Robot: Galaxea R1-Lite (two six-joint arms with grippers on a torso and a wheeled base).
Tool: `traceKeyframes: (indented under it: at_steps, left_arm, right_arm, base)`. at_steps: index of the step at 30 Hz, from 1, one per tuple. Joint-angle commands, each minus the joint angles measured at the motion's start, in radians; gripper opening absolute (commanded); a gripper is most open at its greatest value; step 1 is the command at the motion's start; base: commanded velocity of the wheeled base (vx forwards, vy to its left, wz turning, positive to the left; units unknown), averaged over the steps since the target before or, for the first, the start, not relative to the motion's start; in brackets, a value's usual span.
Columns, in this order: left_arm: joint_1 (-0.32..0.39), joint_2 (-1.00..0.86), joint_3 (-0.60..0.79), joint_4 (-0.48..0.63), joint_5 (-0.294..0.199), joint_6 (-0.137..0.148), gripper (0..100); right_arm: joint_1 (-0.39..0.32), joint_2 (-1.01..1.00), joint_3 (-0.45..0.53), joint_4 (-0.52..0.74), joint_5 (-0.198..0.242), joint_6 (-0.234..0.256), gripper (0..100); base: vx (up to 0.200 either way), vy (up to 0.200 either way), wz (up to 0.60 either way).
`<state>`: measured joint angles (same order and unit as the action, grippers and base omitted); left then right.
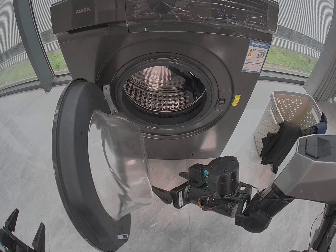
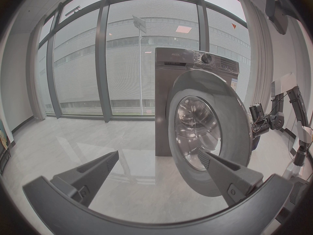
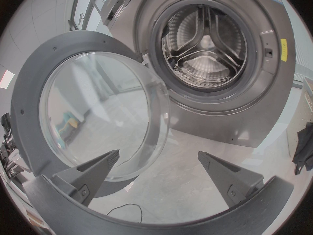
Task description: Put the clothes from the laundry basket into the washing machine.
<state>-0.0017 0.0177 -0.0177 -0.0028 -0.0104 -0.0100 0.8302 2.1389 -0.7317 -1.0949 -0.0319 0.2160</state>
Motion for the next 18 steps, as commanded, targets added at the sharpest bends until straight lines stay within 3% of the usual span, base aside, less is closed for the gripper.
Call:
traceKeyframes:
  at_steps: [1,5,14,18]
  left_arm:
    - [0.0,-0.018,0.018,-0.002,0.001,0.001,100]
    - [0.0,-0.018,0.018,-0.002,0.001,0.001,100]
    - [0.0,-0.018,0.018,0.0,0.001,0.001,100]
    - [0.0,-0.018,0.018,-0.002,0.0,0.001,100]
  right_arm:
    - [0.032,0.022,-0.025,-0.031,-0.003,0.005,100]
    - [0.027,0.039,-0.051,-0.071,-0.005,0.01,100]
    - [0.017,0.045,-0.081,-0.057,-0.005,0.01,100]
    - [0.006,0.09,-0.114,-0.059,-0.005,0.008,100]
  base:
    - [0.0,0.0,0.0]
    - [0.0,0.0,0.0]
    - [-0.2,0.0,0.0]
    - [0.0,0.0,0.0]
